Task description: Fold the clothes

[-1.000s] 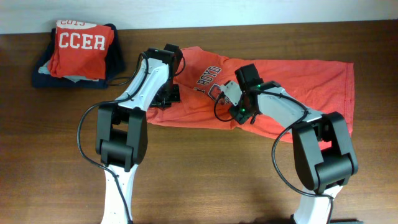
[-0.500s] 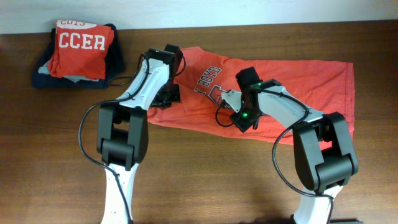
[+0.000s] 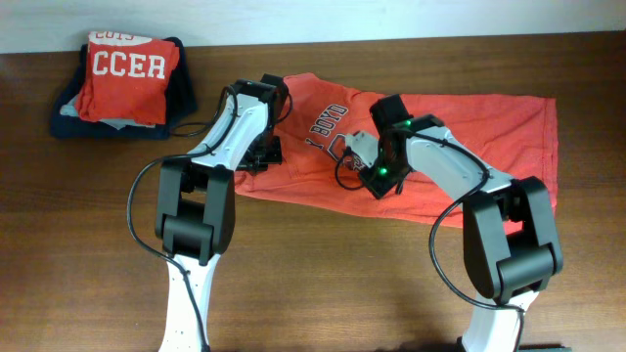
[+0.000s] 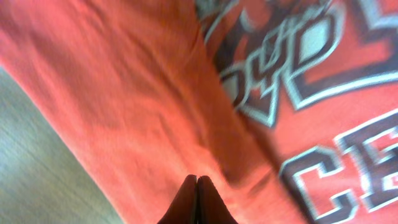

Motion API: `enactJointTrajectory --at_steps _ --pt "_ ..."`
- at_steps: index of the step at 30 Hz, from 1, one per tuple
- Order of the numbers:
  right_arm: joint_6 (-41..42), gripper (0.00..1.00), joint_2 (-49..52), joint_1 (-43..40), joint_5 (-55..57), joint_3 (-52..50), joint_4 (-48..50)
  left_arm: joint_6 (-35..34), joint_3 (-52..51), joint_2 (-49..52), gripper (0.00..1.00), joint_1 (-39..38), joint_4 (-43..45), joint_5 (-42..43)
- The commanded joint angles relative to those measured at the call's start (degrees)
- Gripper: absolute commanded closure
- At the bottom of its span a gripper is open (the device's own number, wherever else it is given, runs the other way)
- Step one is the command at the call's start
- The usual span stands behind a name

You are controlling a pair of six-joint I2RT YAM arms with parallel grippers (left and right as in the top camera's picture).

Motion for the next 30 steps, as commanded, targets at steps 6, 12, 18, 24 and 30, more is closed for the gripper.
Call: enactJointTrajectory --at_steps 6,12,18,24,30 --pt "-0.5 0.96 1.1 0.3 -2.2 0.8 0.9 -0.7 -0.9 1.2 1.00 0.2 0.0 -1.6" --pt "-0.9 0.96 1.9 0.3 -3.9 0.8 1.4 -0.7 -0.9 1.2 1.00 0.2 0.0 -1.6" --pt "-1.9 0.96 3.7 0.3 -3.1 0.8 2.9 -0.7 -0.9 1.2 1.00 0.2 0.0 -1.6" --pt "-1.9 0.96 3.7 -0.4 -0.4 1.3 7.5 -0.7 -0.9 1.2 0.99 0.2 -0.1 -1.6" --pt "4.4 0.96 3.7 -2.5 6.3 1.3 15.6 -0.7 -0.9 1.2 1.00 0.2 -0.2 -1.6"
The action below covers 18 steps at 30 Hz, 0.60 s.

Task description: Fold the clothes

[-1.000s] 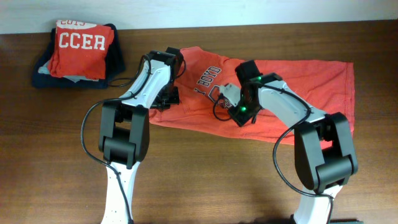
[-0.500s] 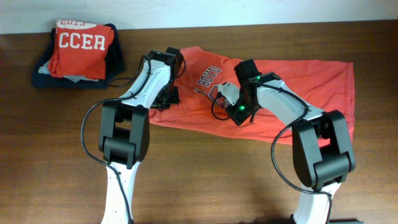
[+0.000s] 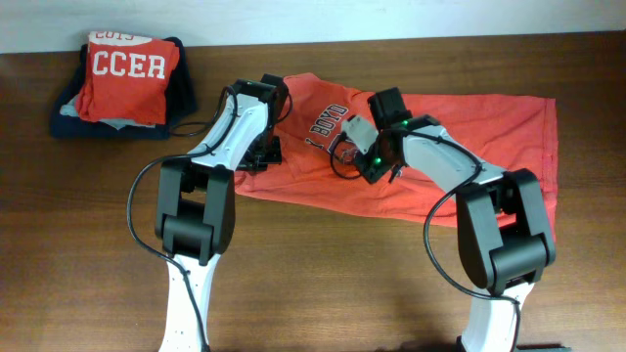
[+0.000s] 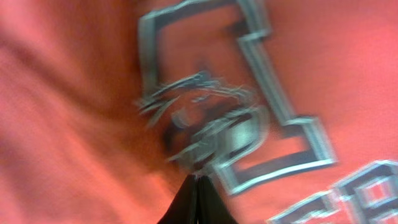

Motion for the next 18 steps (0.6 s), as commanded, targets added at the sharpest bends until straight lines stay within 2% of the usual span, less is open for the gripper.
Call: enactJointTrajectory --at_steps 1,3,6,13,18 --pt "4.1 0.96 0.7 -2.0 5.4 1.1 2.9 -0.7 -0.9 1.2 0.99 0.2 -0.2 -1.2" --pt "4.2 0.96 0.7 -3.3 5.5 2.0 3.4 -0.7 -0.9 1.2 0.99 0.2 -0.2 -1.2" --pt "4.6 0.96 0.3 -4.2 4.9 5.2 -0.8 -0.7 -0.9 1.2 1.00 0.2 -0.2 -1.2" --pt "4.5 0.96 -1.8 -4.1 1.8 16.5 -22.4 -0.7 -0.9 1.2 0.99 0.2 -0.1 -1.2" --pt "4.5 0.96 -1.4 -4.1 1.6 16.3 -32.0 -0.7 -0.9 1.2 0.99 0.2 0.1 -1.2"
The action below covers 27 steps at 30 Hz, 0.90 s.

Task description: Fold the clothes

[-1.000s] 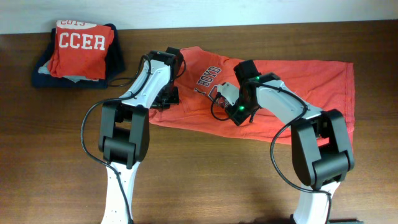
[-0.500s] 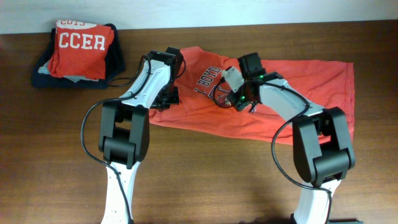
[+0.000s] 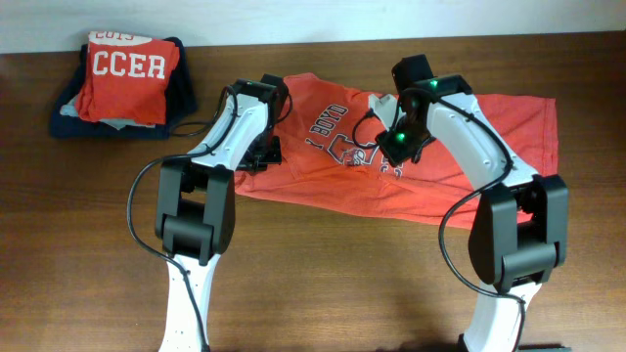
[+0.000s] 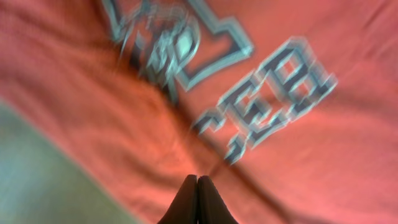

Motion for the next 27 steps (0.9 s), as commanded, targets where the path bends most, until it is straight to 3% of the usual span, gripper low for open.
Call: enactJointTrajectory --at_steps 1,13,27 --pt "0.2 0.96 -0.7 0.3 -1.0 -1.2 -3.2 -0.7 -0.9 1.2 0.99 0.2 0.1 -1.0" --pt "0.1 0.96 0.0 0.2 -1.0 -14.6 8.2 -0.7 -0.9 1.2 0.99 0.2 0.1 -1.0" --pt "4.0 0.96 0.4 -5.0 4.8 -15.8 21.4 -0.7 -0.9 1.2 0.99 0.2 -0.1 -2.1"
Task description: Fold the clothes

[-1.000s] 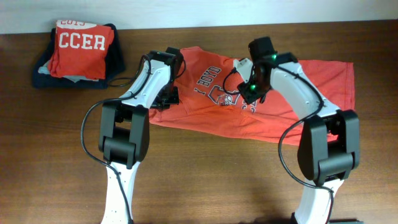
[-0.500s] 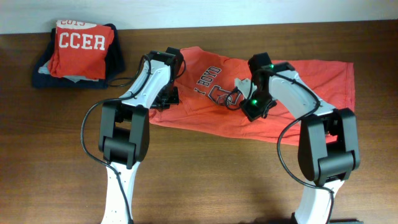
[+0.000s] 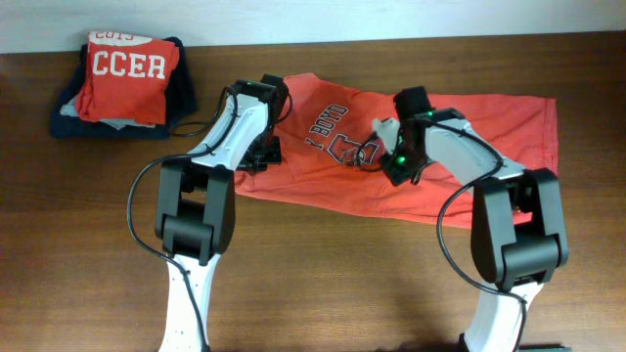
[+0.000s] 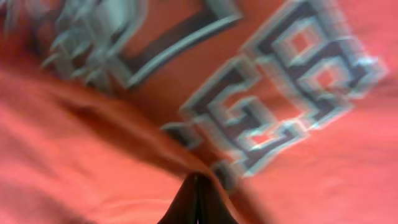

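A red T-shirt (image 3: 469, 147) with a grey and dark print (image 3: 337, 137) lies spread sideways across the table. My right gripper (image 3: 384, 162) is low over the shirt just right of the print. In the right wrist view its gripper (image 4: 198, 185) is shut with nothing seen between the fingers, the tips against a raised crease in the cloth beside the blurred lettering (image 4: 273, 106). My left gripper (image 3: 265, 154) rests at the shirt's left edge; its fingers cannot be made out from overhead.
A stack of folded clothes (image 3: 122, 78), a red shirt on navy items, sits at the back left corner. Bare brown table (image 3: 323, 284) runs along the front. The table's back edge meets a white wall behind the shirt.
My right gripper has moved a little down and left toward the print and sits closer to the cloth; the table no longer shows in its wrist view. It stays shut. The left arm is unmoved.
My right gripper, shut, was first near the shirt's front hem below the print. Then it was over the print, then further back and right of it, and now just right of the print. The left gripper has stayed at the shirt's left edge throughout.
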Motion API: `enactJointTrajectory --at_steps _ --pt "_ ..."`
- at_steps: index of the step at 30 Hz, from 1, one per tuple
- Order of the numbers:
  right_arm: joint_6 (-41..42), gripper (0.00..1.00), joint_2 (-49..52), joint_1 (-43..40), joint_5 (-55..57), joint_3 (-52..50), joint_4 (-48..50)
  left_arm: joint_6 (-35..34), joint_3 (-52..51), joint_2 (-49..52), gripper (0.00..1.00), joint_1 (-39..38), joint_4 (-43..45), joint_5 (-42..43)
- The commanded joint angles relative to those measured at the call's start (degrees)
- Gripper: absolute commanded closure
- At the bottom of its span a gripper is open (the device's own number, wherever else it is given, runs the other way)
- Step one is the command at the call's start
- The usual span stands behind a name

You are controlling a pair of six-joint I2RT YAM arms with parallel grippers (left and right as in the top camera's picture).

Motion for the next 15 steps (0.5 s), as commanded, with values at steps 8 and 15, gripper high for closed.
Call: enactJointTrajectory --at_steps 8,15 --pt "4.1 0.96 -0.1 -7.6 -0.5 5.1 -2.1 -0.7 -0.8 1.2 0.99 0.2 0.0 -1.8" --pt "4.1 0.96 -2.0 -7.8 -6.1 11.2 -13.9 -0.7 -0.8 1.2 1.00 0.2 0.0 -1.8"
